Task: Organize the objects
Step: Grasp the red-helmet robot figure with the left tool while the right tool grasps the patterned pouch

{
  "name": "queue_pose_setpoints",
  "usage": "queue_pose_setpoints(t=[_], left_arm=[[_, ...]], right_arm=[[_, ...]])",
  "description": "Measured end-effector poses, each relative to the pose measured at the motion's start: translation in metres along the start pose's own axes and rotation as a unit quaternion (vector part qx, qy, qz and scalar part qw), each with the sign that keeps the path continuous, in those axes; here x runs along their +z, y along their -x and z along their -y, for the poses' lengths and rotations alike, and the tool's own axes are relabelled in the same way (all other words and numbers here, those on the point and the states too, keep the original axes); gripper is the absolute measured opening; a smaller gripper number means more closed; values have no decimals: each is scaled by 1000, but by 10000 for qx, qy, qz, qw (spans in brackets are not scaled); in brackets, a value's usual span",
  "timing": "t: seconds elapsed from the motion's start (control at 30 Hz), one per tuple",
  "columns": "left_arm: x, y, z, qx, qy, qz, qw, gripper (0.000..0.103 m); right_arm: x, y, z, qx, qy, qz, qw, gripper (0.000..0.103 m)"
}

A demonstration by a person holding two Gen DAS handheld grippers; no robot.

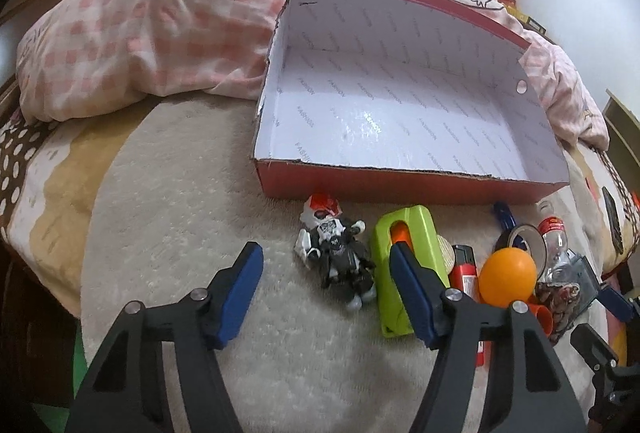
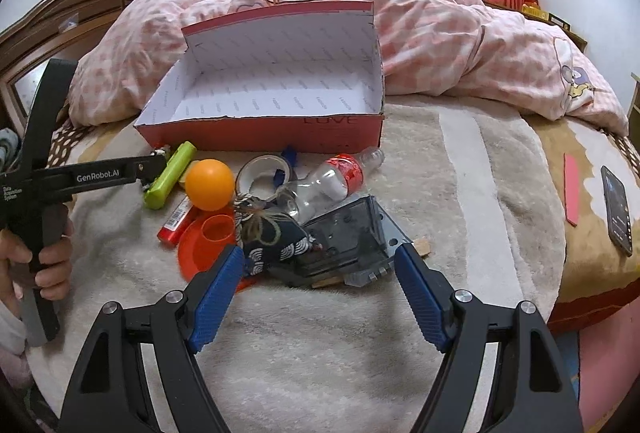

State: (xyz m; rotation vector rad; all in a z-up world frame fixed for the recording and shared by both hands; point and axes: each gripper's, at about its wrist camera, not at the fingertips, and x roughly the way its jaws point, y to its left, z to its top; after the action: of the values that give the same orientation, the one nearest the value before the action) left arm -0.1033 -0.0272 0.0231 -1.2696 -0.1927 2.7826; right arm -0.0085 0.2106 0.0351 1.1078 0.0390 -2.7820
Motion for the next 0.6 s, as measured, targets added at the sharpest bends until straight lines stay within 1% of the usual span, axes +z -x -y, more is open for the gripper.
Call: queue_pose_setpoints(t=[0.13, 0.47, 0.5, 0.53, 0.57, 0.6], left_arm=[[-2, 0, -3, -78, 26, 49, 10000, 66], [7, -12, -10, -306, 430, -45, 9986, 65], [8, -13, -10, -311, 435, -56, 9986, 62], [9, -12, -9, -381, 431, -49, 9983, 48], [9, -10, -9, -425, 410, -40, 9982, 39], [9, -9, -8, -395, 375, -50, 9985, 39]], right_arm=[[2, -6, 2, -63, -6, -25, 10000, 79], [2, -3, -2, 40, 83, 49, 9999, 79], [2, -2, -3, 47, 96, 48, 9999, 79], [2, -1, -4, 49, 109, 56, 9999, 79], [2, 0, -4, 55, 124, 74, 9999, 79], [1, 1, -5, 57, 132, 89, 9999, 79]])
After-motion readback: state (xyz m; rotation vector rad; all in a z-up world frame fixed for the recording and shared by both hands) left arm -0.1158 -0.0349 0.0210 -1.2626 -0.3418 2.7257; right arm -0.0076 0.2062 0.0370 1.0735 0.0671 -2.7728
